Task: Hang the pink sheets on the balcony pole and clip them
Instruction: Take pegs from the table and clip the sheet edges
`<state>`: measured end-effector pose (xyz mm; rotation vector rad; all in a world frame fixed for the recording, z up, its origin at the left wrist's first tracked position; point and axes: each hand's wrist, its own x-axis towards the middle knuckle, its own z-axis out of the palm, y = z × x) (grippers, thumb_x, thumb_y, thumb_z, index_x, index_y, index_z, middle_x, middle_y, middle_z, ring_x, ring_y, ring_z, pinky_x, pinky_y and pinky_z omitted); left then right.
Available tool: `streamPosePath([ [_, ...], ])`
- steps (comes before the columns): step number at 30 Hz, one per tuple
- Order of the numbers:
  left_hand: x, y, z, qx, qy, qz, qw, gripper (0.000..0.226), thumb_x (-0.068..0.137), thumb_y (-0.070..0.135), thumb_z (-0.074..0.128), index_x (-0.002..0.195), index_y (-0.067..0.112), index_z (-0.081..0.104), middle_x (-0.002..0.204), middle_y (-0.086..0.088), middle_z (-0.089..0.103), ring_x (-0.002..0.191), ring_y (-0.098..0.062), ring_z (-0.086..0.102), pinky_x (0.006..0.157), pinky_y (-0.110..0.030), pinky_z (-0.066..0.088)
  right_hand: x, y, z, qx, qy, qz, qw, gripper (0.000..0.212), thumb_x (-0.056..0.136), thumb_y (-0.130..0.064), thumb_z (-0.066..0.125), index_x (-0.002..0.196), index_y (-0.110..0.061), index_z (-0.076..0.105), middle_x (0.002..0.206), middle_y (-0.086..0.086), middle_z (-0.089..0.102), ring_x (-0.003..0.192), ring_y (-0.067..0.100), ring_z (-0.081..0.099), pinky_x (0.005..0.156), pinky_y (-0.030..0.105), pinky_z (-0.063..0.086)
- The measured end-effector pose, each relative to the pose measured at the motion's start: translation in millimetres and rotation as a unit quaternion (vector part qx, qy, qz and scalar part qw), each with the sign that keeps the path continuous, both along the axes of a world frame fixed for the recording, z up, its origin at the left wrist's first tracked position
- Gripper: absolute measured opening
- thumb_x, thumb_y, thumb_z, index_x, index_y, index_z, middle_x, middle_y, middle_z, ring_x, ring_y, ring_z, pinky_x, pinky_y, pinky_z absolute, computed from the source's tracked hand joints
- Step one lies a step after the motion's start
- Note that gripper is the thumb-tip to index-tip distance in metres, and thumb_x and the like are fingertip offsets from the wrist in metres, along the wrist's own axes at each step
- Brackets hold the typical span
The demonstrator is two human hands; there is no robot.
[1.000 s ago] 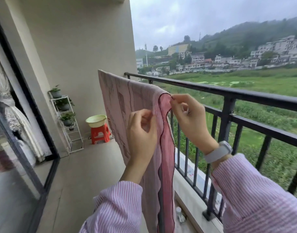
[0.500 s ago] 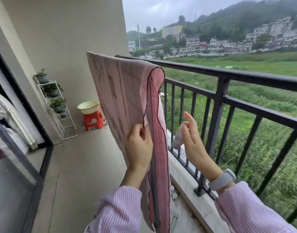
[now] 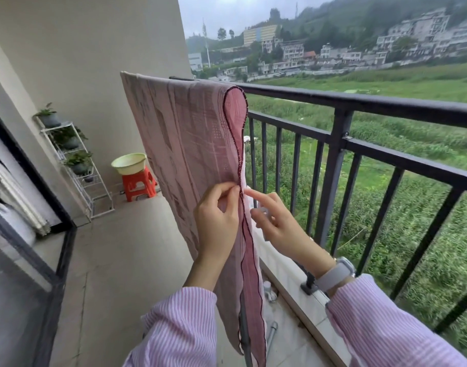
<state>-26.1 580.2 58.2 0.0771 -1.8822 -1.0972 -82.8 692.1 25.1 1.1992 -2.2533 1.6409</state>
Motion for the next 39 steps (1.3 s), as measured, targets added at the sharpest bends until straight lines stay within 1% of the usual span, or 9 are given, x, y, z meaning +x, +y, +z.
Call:
streamPosePath([
  [5,-1,2,8,0.049,0.004,-0.011,0.999,0.009,0.080,0.016,0.066,0.088,0.017,0.063,0.076,0.009,0.064,0.071,-0.002,0.062,0.066,-0.005,0.044,2,-6,2,-0.006,-0.015,0.012,1.000,0.036,0.090,-0.033,0.041,0.115,-0.058,0.037,0.085,-0.001,0.036,0.066,0.019,0.045,0.066,0.027,0.042],
  [9,-5,1,13,0.000,-0.011,0.044,0.999,0.007,0.082,0.016,0.064,0.078,0.010,0.066,0.068,0.006,0.061,0.061,0.004,0.056,0.059,-0.001,0.038,6,-2,-2,-0.014,-0.051,-0.033,0.998,0.044,0.090,-0.025,0.052,0.132,-0.024,0.040,0.086,-0.008,0.042,0.069,-0.002,0.049,0.070,0.019,0.040],
  [13,-1,-3,18,0.018,-0.047,0.014,0.999,0.010,0.079,0.016,0.067,0.071,0.016,0.062,0.063,0.013,0.058,0.059,0.010,0.054,0.056,-0.002,0.038,14,12,0,-0.055,-0.101,-0.101,0.988,0.038,0.083,-0.024,0.062,0.120,-0.017,0.055,0.100,0.009,0.059,0.082,0.025,0.054,0.074,0.030,0.043],
  [18,2,-5,29,0.098,-0.115,-0.042,0.988,0.016,0.073,0.022,0.073,0.062,0.022,0.061,0.062,0.008,0.061,0.059,-0.003,0.054,0.056,-0.013,0.041,29,23,12,-0.174,-0.156,-0.093,0.968,0.033,0.080,-0.011,0.065,0.113,-0.013,0.058,0.082,0.004,0.060,0.056,0.008,0.052,0.054,0.015,0.043],
  [23,6,-6,34,0.024,-0.120,-0.018,0.992,0.015,0.075,0.021,0.072,0.064,0.019,0.061,0.060,0.011,0.059,0.053,0.000,0.051,0.050,-0.006,0.037,46,19,6,-0.192,-0.176,-0.101,0.960,0.048,0.080,-0.008,0.066,0.125,-0.011,0.050,0.110,0.014,0.061,0.088,0.015,0.063,0.080,0.023,0.053],
  [25,7,-7,33,0.010,-0.117,-0.003,0.993,0.015,0.074,0.021,0.072,0.065,0.017,0.060,0.060,0.012,0.058,0.055,0.000,0.051,0.051,-0.007,0.037,50,16,2,-0.183,-0.163,-0.120,0.962,0.044,0.081,-0.010,0.065,0.122,-0.013,0.052,0.111,0.013,0.061,0.090,0.016,0.062,0.083,0.025,0.051],
  [29,10,-7,31,0.005,-0.111,0.013,0.994,0.012,0.074,0.021,0.072,0.070,0.020,0.060,0.062,0.016,0.057,0.060,0.001,0.054,0.053,-0.007,0.039,61,10,-1,-0.183,-0.069,-0.196,0.961,0.028,0.078,-0.010,0.069,0.102,-0.020,0.059,0.095,0.005,0.060,0.077,-0.002,0.058,0.068,0.006,0.044],
  [32,9,-6,32,0.022,-0.113,0.020,0.993,0.014,0.073,0.022,0.073,0.067,0.020,0.061,0.060,0.013,0.058,0.059,-0.003,0.055,0.055,-0.016,0.042,69,6,-10,-0.182,0.015,-0.249,0.951,0.028,0.074,-0.013,0.070,0.102,-0.013,0.065,0.078,-0.002,0.053,0.070,-0.005,0.052,0.063,0.008,0.040],
  [39,6,-2,34,0.026,-0.117,0.027,0.992,0.016,0.072,0.023,0.072,0.063,0.019,0.060,0.056,0.014,0.056,0.053,-0.001,0.053,0.046,-0.006,0.036,71,-14,-17,-0.192,0.052,-0.316,0.927,0.029,0.074,-0.008,0.069,0.103,-0.007,0.068,0.070,-0.001,0.052,0.065,-0.008,0.047,0.058,0.007,0.034],
])
